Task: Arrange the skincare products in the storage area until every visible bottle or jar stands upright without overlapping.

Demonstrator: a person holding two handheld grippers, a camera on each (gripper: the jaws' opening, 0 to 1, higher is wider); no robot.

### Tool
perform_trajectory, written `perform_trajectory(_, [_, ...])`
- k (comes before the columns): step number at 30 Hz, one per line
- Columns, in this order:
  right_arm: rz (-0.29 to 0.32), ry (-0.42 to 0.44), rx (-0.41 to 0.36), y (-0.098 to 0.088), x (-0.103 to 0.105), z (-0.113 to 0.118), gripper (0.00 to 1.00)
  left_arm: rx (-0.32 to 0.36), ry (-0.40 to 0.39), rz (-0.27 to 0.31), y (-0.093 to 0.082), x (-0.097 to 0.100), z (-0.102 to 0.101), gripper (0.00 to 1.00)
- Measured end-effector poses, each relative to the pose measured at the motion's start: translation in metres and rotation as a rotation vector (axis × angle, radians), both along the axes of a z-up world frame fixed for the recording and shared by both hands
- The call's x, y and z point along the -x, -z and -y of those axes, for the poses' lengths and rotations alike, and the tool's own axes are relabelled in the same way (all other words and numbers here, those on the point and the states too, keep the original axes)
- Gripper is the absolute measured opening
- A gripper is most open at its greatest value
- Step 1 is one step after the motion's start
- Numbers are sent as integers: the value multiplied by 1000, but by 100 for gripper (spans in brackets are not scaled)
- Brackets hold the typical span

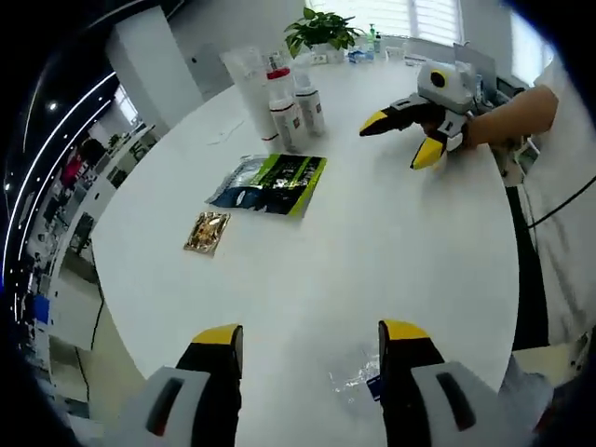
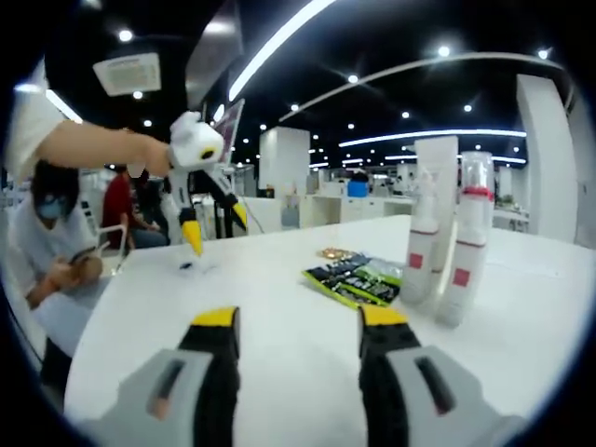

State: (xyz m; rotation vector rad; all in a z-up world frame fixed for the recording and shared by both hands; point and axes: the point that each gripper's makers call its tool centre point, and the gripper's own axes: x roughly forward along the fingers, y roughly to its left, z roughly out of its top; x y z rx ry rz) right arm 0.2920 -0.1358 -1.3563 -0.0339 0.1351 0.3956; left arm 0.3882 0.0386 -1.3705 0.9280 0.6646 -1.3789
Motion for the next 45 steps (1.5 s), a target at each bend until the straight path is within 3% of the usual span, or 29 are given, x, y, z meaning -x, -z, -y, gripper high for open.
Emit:
perform_trajectory(3, [-2, 7, 5, 1, -1, 1, 50, 35, -52, -24, 4, 4, -5, 61])
perform_trajectory(7, [-8, 5, 16, 2, -1, -1, 51, 27, -96, -28, 13, 3, -14, 61])
perform_trajectory(11, [-8, 9, 12, 2, -1, 0, 51, 21, -153, -85, 18, 12, -26, 61])
perform_trajectory(17, [-10, 15, 8, 2, -1, 1, 51, 14, -122, -62, 20, 24, -28, 61])
perform_trajectory(23, [-18, 13, 14, 4, -2, 1, 51, -7, -99, -70, 34, 35, -29, 60])
perform_trajectory(24, [-19, 13, 15, 4, -2, 1, 51, 32, -114, -93, 30, 36, -25, 59])
perform_trajectory(28, [-21, 14, 14, 4, -2, 1, 50, 36, -111, -103, 33, 38, -25, 57])
perform_trajectory(33, [-25, 14, 17, 6, -3, 2, 50, 44, -137, -170, 36, 42, -27, 52])
perform_trajectory(45, [-25, 18, 12, 5, -3, 3, 50, 46, -134, -169, 35, 36, -27, 45])
